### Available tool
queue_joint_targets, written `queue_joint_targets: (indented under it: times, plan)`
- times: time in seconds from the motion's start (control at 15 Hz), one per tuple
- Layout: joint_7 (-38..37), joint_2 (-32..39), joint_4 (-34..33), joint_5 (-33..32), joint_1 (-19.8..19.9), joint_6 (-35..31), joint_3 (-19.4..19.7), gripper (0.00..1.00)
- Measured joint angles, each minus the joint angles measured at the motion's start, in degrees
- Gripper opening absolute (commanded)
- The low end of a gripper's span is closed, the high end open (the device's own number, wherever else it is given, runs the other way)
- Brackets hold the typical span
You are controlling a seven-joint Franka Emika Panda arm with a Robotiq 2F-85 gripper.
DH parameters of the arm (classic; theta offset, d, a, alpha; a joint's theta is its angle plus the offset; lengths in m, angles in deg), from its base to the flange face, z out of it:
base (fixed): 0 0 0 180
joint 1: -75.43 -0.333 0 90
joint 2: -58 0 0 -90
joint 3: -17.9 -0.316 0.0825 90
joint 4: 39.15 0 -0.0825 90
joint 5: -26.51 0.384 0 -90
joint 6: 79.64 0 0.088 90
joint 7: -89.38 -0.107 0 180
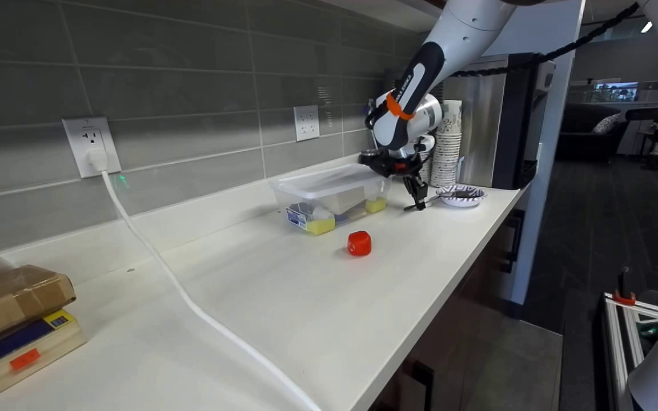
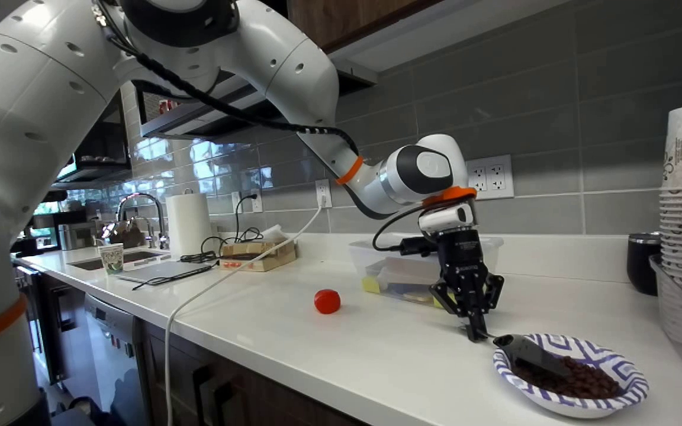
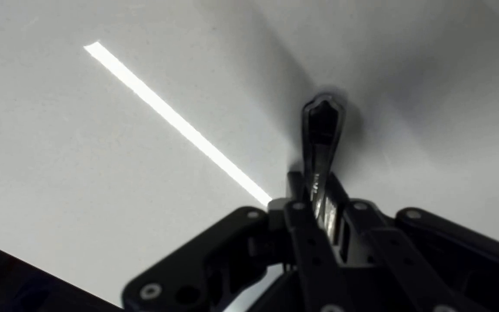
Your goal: Use the silver spatula to stir the contents of the white plate
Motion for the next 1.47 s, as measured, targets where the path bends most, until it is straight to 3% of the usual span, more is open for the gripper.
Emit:
queue_joint_targets:
  times: [0.4,0.8,1.13,1.47]
  plan:
    - [0.17,-1.01,-2.31,0.85,-0.26,1.35,-0.76,0.03]
    - [3.16,-2.51,-6.62,2.34,0.78,8.21,-0.77,0.03]
    - [10.66,-2.88,-11.55,6.45,5.15,14.3,-0.72,0.03]
    - [23.2,-2.58,-17.31,13.06,12.59,21.2,-0.65,0.03]
